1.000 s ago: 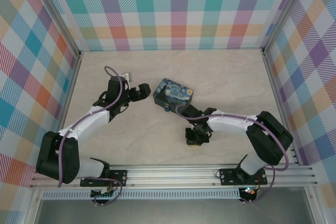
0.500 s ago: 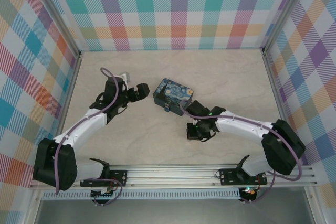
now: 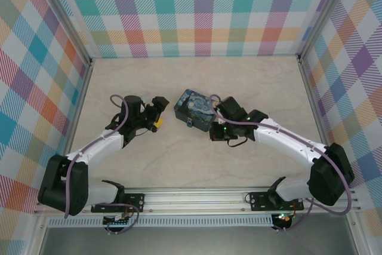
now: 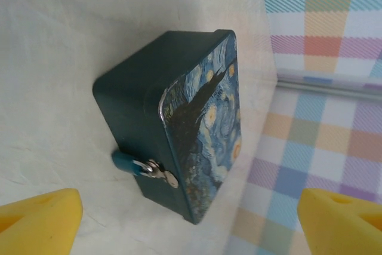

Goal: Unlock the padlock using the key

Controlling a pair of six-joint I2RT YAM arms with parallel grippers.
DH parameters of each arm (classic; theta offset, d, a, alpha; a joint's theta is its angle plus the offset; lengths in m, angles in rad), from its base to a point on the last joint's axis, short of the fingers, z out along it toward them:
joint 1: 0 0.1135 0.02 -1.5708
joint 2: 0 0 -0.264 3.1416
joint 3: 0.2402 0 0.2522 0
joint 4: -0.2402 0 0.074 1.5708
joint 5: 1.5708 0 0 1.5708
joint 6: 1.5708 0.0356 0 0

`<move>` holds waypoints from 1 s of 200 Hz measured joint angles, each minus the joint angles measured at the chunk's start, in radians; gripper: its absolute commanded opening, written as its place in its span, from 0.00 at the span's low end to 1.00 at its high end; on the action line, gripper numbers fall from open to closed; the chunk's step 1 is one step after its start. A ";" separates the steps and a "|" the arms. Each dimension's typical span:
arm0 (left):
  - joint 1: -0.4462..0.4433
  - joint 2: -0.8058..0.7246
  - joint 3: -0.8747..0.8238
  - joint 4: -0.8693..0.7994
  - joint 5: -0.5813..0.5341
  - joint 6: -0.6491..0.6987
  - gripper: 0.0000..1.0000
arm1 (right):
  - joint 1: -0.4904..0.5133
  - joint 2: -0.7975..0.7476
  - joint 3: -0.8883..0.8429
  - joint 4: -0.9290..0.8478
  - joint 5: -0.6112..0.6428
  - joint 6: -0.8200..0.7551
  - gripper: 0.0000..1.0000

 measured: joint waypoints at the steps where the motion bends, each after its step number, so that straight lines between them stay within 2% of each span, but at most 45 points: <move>1: -0.001 0.002 0.000 0.002 0.000 -0.007 0.90 | 0.000 0.000 0.002 0.000 0.001 -0.002 0.02; 38: -0.063 0.080 -0.006 0.158 0.024 -0.325 0.85 | -0.001 0.035 0.116 0.042 0.022 -0.071 0.02; 67: -0.113 0.147 -0.010 0.281 0.019 -0.572 0.75 | -0.001 0.112 0.209 0.098 0.029 -0.114 0.02; 94: -0.147 0.182 -0.021 0.368 -0.002 -0.719 0.67 | -0.001 0.181 0.271 0.153 0.026 -0.131 0.02; 134: -0.184 0.204 -0.021 0.466 -0.034 -0.726 0.64 | -0.002 0.254 0.313 0.226 -0.011 -0.129 0.01; 200: -0.224 0.219 -0.021 0.519 -0.068 -0.726 0.55 | 0.003 0.287 0.311 0.288 -0.066 -0.091 0.01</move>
